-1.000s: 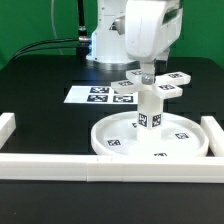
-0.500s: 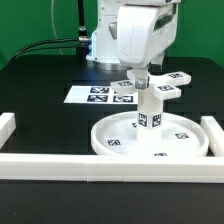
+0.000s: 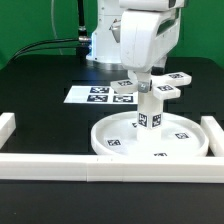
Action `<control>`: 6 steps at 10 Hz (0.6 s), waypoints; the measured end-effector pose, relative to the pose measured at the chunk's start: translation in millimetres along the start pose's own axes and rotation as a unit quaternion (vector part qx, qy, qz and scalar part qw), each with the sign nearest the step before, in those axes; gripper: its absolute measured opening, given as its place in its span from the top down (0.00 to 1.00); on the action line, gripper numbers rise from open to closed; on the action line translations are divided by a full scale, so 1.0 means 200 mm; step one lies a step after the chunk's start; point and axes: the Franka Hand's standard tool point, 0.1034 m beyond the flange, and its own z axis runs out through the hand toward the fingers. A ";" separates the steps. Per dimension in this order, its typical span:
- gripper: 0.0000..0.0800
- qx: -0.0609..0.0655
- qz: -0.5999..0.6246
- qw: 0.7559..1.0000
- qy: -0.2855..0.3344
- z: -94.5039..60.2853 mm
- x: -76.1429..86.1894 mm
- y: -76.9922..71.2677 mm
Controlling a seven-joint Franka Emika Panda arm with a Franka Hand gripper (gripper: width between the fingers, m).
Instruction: Assemble round table
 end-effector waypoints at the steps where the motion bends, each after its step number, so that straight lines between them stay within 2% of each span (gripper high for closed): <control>1: 0.21 0.000 0.001 1.000 0.000 0.00 -0.01 0.00; 2: 0.37 0.000 0.001 1.000 0.000 0.00 -0.01 0.00; 3: 0.45 0.000 0.002 1.000 0.000 0.00 -0.01 0.00; 6: 0.45 0.000 0.017 1.000 0.000 0.00 -0.01 0.00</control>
Offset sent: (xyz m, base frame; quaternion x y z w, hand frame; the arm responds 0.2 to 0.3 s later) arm 0.0000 0.0000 0.0000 0.0000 0.0000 0.0650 0.9979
